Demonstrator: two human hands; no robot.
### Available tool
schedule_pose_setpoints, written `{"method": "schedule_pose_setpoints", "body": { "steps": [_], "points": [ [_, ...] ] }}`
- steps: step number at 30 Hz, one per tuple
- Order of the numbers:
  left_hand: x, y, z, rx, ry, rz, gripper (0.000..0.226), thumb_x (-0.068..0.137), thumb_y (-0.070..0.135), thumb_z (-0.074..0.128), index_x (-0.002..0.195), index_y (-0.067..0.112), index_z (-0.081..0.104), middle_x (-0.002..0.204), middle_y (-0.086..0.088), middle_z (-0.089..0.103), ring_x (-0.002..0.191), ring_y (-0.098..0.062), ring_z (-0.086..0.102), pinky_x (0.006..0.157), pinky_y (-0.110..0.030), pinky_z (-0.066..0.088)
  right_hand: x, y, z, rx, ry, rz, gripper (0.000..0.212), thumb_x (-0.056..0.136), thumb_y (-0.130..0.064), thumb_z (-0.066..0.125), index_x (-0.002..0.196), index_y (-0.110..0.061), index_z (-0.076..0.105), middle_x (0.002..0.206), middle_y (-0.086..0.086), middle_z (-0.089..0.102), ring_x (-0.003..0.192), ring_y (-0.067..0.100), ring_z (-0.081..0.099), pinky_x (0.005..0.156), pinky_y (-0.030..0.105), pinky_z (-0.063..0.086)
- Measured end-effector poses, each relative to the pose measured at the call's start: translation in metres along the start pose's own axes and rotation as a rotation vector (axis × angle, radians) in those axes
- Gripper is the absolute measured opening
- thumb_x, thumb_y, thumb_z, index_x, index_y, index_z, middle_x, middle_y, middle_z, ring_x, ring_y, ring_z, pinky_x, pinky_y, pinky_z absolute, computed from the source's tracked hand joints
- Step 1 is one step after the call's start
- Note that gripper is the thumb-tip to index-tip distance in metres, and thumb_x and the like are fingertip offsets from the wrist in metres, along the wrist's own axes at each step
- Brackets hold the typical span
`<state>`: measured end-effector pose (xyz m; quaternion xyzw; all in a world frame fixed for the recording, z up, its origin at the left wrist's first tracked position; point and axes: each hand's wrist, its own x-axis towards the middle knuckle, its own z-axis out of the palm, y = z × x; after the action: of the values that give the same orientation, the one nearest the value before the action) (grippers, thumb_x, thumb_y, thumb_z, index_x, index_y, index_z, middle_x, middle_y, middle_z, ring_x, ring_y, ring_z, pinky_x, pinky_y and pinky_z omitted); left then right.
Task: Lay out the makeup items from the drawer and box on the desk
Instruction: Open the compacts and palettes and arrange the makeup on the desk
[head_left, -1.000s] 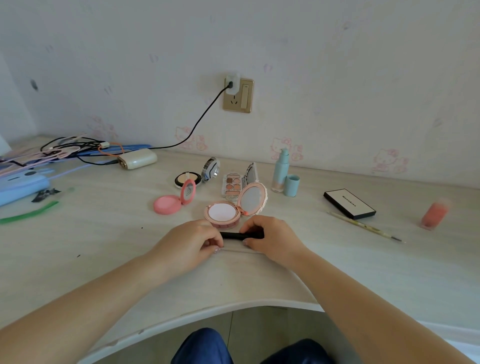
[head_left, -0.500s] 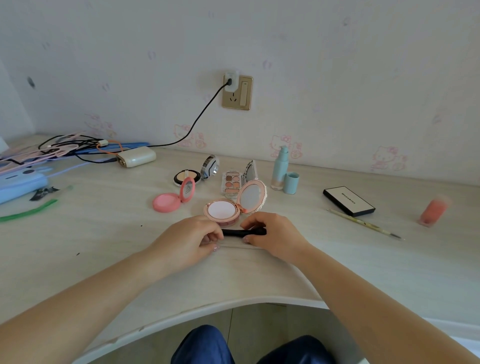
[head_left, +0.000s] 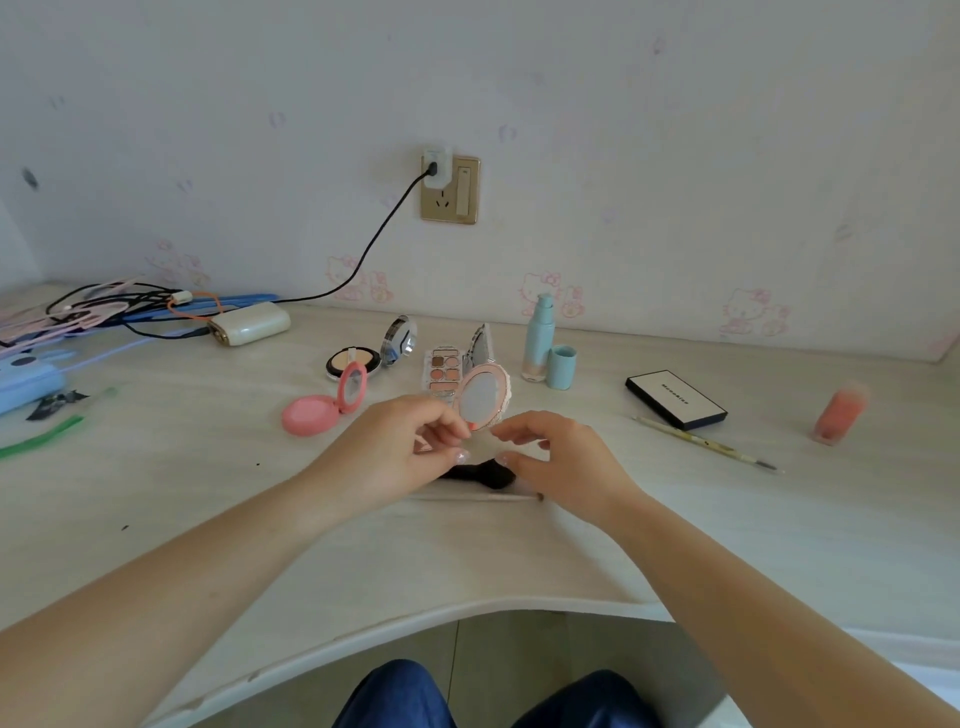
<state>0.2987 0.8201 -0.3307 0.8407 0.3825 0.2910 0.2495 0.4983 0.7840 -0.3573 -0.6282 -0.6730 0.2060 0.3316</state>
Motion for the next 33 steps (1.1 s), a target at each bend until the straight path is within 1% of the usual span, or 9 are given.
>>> {"method": "schedule_pose_setpoints", "body": {
  "steps": [2, 5, 11, 15, 18, 20, 23, 28, 33],
  "points": [
    [0.012, 0.016, 0.009, -0.049, -0.014, 0.008, 0.013, 0.081, 0.01, 0.071, 0.086, 0.022, 0.067, 0.088, 0.009, 0.067, 0.083, 0.003, 0.059, 0.071, 0.009, 0.029, -0.004, 0.003, -0.011, -0.009, 0.041, -0.019, 0.02, 0.088, -0.026, 0.062, 0.107, -0.03, 0.066, 0.107, -0.018, 0.064, 0.098, -0.001, 0.055, 0.078, 0.004, 0.038],
    [0.034, 0.037, 0.032, -0.143, -0.068, 0.071, 0.023, 0.082, 0.008, 0.069, 0.085, 0.03, 0.064, 0.085, 0.01, 0.065, 0.079, 0.003, 0.059, 0.07, -0.009, 0.047, -0.01, 0.015, -0.031, 0.001, 0.118, -0.003, 0.018, 0.088, -0.026, 0.063, 0.105, -0.03, 0.065, 0.102, -0.02, 0.062, 0.097, -0.001, 0.056, 0.082, 0.01, 0.039],
    [0.081, 0.066, 0.081, -0.123, -0.146, 0.112, 0.027, 0.083, 0.015, 0.069, 0.108, 0.018, 0.063, 0.085, 0.013, 0.061, 0.082, 0.0, 0.059, 0.078, -0.018, 0.048, -0.023, 0.056, -0.077, 0.055, 0.29, 0.103, 0.017, 0.086, -0.02, 0.065, 0.098, -0.032, 0.065, 0.099, -0.017, 0.064, 0.095, -0.001, 0.058, 0.081, 0.015, 0.041],
    [0.112, 0.074, 0.118, 0.012, -0.203, 0.114, 0.041, 0.084, 0.019, 0.068, 0.123, 0.019, 0.055, 0.108, 0.007, 0.064, 0.104, -0.007, 0.057, 0.085, -0.019, 0.042, -0.037, 0.099, -0.107, 0.021, 0.38, 0.242, 0.021, 0.086, -0.015, 0.063, 0.101, -0.029, 0.064, 0.103, -0.011, 0.064, 0.097, 0.006, 0.057, 0.083, 0.021, 0.041],
    [0.127, 0.078, 0.144, 0.107, -0.264, 0.129, 0.055, 0.085, 0.021, 0.066, 0.135, 0.022, 0.044, 0.126, 0.007, 0.06, 0.12, -0.012, 0.051, 0.101, -0.028, 0.04, -0.047, 0.131, -0.122, -0.149, 0.355, 0.352, 0.032, 0.085, -0.012, 0.062, 0.114, -0.025, 0.063, 0.111, -0.006, 0.061, 0.105, 0.013, 0.057, 0.09, 0.025, 0.043],
    [0.135, 0.082, 0.16, 0.15, -0.307, 0.129, 0.061, 0.085, 0.021, 0.064, 0.14, 0.024, 0.036, 0.131, 0.007, 0.056, 0.123, -0.015, 0.048, 0.102, -0.03, 0.039, -0.053, 0.148, -0.131, -0.307, 0.312, 0.405, 0.039, 0.084, -0.012, 0.059, 0.121, -0.024, 0.061, 0.116, -0.004, 0.062, 0.107, 0.017, 0.058, 0.094, 0.03, 0.045],
    [0.145, 0.086, 0.175, 0.18, -0.329, 0.128, 0.061, 0.085, 0.02, 0.063, 0.14, 0.025, 0.036, 0.132, 0.009, 0.055, 0.123, -0.015, 0.048, 0.1, -0.028, 0.039, -0.057, 0.157, -0.137, -0.446, 0.27, 0.386, 0.038, 0.085, -0.017, 0.058, 0.122, -0.025, 0.06, 0.114, -0.002, 0.066, 0.106, 0.021, 0.06, 0.093, 0.037, 0.047],
    [0.153, 0.083, 0.182, 0.19, -0.314, 0.114, 0.055, 0.083, 0.019, 0.064, 0.134, 0.027, 0.044, 0.125, 0.013, 0.06, 0.118, -0.014, 0.051, 0.095, -0.028, 0.041, -0.056, 0.156, -0.139, -0.502, 0.275, 0.332, 0.033, 0.087, -0.013, 0.056, 0.117, -0.025, 0.062, 0.105, -0.005, 0.069, 0.1, 0.019, 0.061, 0.087, 0.033, 0.047],
    [0.15, 0.081, 0.174, 0.261, -0.267, 0.216, 0.035, 0.085, 0.025, 0.062, 0.12, 0.028, 0.058, 0.123, 0.012, 0.061, 0.118, -0.013, 0.053, 0.098, -0.035, 0.041, -0.056, 0.146, -0.135, -0.386, 0.343, 0.253, 0.029, 0.089, -0.009, 0.055, 0.112, -0.023, 0.065, 0.1, -0.004, 0.065, 0.094, 0.019, 0.064, 0.085, 0.037, 0.05]
  ]
}}
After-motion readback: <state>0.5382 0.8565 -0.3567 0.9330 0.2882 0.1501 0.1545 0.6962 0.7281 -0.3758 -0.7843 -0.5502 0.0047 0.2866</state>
